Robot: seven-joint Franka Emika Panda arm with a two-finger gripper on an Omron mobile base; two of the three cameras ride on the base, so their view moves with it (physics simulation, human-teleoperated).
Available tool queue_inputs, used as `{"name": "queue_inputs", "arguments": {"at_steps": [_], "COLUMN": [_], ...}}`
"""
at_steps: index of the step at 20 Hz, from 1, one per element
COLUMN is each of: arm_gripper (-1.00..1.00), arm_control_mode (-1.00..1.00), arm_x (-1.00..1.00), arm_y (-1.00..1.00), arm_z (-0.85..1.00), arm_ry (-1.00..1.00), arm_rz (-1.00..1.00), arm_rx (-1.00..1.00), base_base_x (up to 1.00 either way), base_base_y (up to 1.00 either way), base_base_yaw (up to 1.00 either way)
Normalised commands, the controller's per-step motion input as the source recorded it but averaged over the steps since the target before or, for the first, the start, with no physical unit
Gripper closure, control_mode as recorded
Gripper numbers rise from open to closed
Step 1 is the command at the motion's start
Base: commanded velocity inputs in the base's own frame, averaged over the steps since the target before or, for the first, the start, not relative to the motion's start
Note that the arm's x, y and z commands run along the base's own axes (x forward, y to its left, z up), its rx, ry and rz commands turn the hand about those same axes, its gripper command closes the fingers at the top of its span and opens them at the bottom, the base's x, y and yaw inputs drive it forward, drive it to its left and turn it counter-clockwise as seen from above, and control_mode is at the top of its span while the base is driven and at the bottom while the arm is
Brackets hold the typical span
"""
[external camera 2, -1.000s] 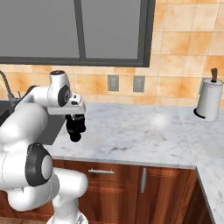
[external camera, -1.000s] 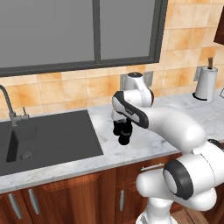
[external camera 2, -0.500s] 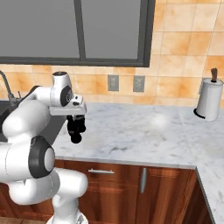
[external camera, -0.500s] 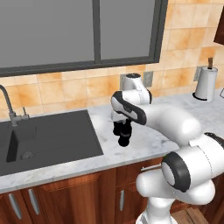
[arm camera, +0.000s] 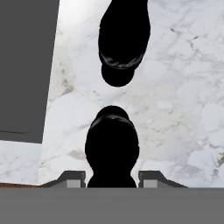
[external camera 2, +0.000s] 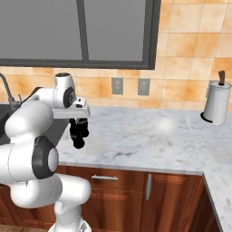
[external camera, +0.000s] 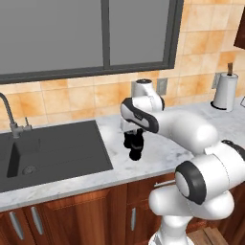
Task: Place the large bottle from the dining counter next to the other large bottle outside the sink, and place the small bottle from the dining counter next to the other small bottle inside the sink.
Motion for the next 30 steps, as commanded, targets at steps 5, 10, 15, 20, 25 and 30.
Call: {"name": "queue_inputs", "arguments": {"at_steps": [5,10,15,20,25,30], "arm_gripper": [1.0,1.0,1.0,1.0,1.0,1.0], "arm_control_mode": [-1.0,-1.0,-1.0,-1.0,-1.0,-1.0], "arm_x": [0.0,0.0,0.0,-0.07,-0.05,0.0], "arm_y": [0.0,0.0,0.0,0.0,0.0,0.0], "arm_z": [-0.33,-0.18,0.0,-0.33,-0.31,-0.11], "arm_ry": [0.13,0.12,0.0,0.0,0.01,0.03], "arm_rz": [0.0,0.0,0.0,0.0,0.0,0.0], "arm_rx": [-0.01,0.0,0.0,0.0,0.0,0.0], "base_base_x": [0.0,0.0,0.0,0.0,0.0,0.0], "base_base_y": [0.0,0.0,0.0,0.0,0.0,0.0], "base_base_yaw": [0.0,0.0,0.0,0.0,0.0,0.0]}}
